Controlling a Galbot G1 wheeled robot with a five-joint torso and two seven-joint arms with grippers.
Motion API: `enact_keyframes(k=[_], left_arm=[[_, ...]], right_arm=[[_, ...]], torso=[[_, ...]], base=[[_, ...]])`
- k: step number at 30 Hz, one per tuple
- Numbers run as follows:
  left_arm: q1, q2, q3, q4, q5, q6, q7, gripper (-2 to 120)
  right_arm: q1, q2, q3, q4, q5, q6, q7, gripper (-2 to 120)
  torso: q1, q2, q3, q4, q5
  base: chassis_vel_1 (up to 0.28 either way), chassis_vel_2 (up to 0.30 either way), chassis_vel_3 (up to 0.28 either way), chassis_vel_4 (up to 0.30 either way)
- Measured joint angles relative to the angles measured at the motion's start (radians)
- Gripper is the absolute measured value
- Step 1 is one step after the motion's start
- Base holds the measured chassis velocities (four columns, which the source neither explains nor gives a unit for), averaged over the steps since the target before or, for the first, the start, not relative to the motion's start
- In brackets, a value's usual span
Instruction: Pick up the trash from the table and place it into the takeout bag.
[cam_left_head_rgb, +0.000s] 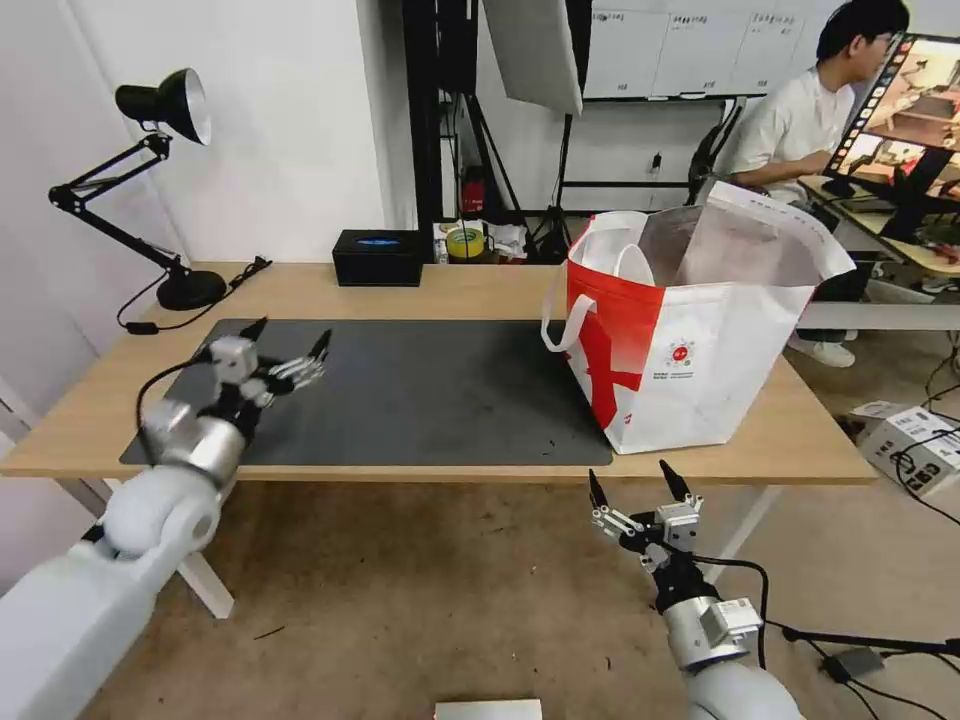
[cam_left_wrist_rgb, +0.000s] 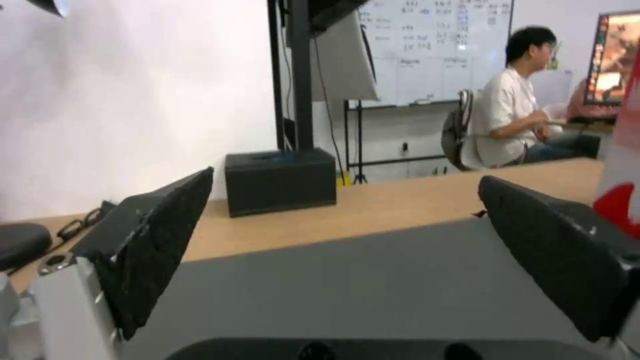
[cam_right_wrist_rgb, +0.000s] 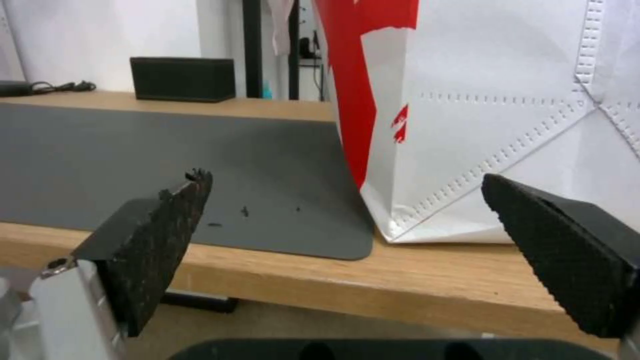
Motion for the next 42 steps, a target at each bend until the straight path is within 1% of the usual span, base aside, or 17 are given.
enact_keyframes(k=[5, 7, 8, 12, 13, 16, 17, 19, 24, 27, 28, 31, 37, 42], left_arm=[[0.014, 0.001, -0.003, 0.026, 0.003, -0.011, 0.029, 100], [0.047, 0.004, -0.034, 0.035, 0.006, -0.015, 0.046, 100], [0.047, 0.004, -0.034, 0.035, 0.006, -0.015, 0.046, 100], [0.148, 0.013, -0.126, 0.044, -0.005, -0.033, 0.076, 100], [0.148, 0.013, -0.126, 0.044, -0.005, -0.033, 0.076, 100], [0.221, 0.015, -0.179, 0.052, -0.014, -0.059, 0.096, 100], [0.221, 0.015, -0.179, 0.052, -0.014, -0.059, 0.096, 100], [0.266, 0.004, -0.206, 0.05, -0.013, -0.073, 0.099, 100], [0.318, -0.018, -0.233, 0.046, -0.005, -0.09, 0.099, 100], [0.366, -0.033, -0.264, 0.037, -0.002, -0.101, 0.099, 100], [0.366, -0.033, -0.264, 0.037, -0.002, -0.101, 0.099, 100], [0.415, -0.047, -0.298, 0.037, -0.002, -0.123, 0.105, 100], [0.463, -0.058, -0.32, 0.039, -0.003, -0.15, 0.106, 100], [0.496, -0.083, -0.337, 0.04, -0.003, -0.167, 0.106, 100]], right_arm=[[0.0, 0.0, 0.0, 0.0, 0.0, 0.0, 0.0, 100], [0.0, 0.0, 0.0, 0.0, 0.0, 0.0, 0.0, 100], [0.0, 0.0, 0.0, 0.0, 0.0, 0.0, 0.0, 100], [0.0, 0.0, 0.0, 0.0, 0.0, 0.0, 0.0, 100], [0.0, 0.0, 0.0, 0.0, 0.0, 0.0, 0.0, 100], [0.0, 0.0, 0.0, 0.0, 0.0, 0.0, 0.0, 100], [0.0, 0.0, 0.0, 0.0, 0.0, 0.0, 0.0, 100], [0.0, 0.0, 0.0, 0.0, 0.0, 0.0, 0.0, 100], [0.0, 0.0, 0.0, 0.0, 0.0, 0.0, 0.0, 100], [0.0, 0.0, 0.0, 0.0, 0.0, 0.0, 0.0, 100], [0.0, 0.0, 0.0, 0.0, 0.0, 0.0, 0.0, 100], [0.0, 0.0, 0.0, 0.0, 0.0, 0.0, 0.0, 100], [0.0, 0.0, 0.0, 0.0, 0.0, 0.0, 0.0, 100], [0.0, 0.0, 0.0, 0.0, 0.0, 0.0, 0.0, 100]], torso=[[0.0, 0.0, 0.0, -0.0004, 0.0], [0.0, 0.0, 0.0, -0.0004, 0.0], [0.0, 0.0, 0.0, -0.0004, 0.0], [0.0, 0.0, 0.0, 0.0, 0.0], [0.0, 0.0, 0.0, 0.0, 0.0], [0.0, 0.0, 0.0, -0.0001, -0.0001], [0.0, 0.0, 0.0, -0.0001, -0.0001], [0.0, 0.0, 0.0, -0.0001, 0.0001], [0.0, 0.0, 0.0, -0.0001, -0.0001], [0.0, 0.0, 0.0, -0.0002, 0.0001], [0.0, 0.0, 0.0, -0.0002, 0.0001], [0.0, 0.0, 0.0, -0.0002, 0.0], [0.0, 0.0, 0.0, 0.0, 0.0001], [0.0, 0.0, 0.0, -0.0002, 0.0]], base=[[0.0, 0.0, 0.0, 0.0], [0.0, 0.0, 0.0, 0.0], [0.0, 0.0, 0.0, 0.0], [0.0, 0.0, 0.0, 0.0], [0.0, 0.0, 0.0, 0.0], [0.0, 0.0, 0.0, 0.0], [0.0, 0.0, 0.0, 0.0], [0.0, 0.0, 0.0, 0.0], [0.0, 0.0, 0.0, 0.0], [0.0, 0.0, 0.0, 0.0], [0.0, 0.0, 0.0, 0.0], [0.0, 0.0, 0.0, 0.0], [0.0, 0.0, 0.0, 0.0], [0.0, 0.0, 0.0, 0.0]])
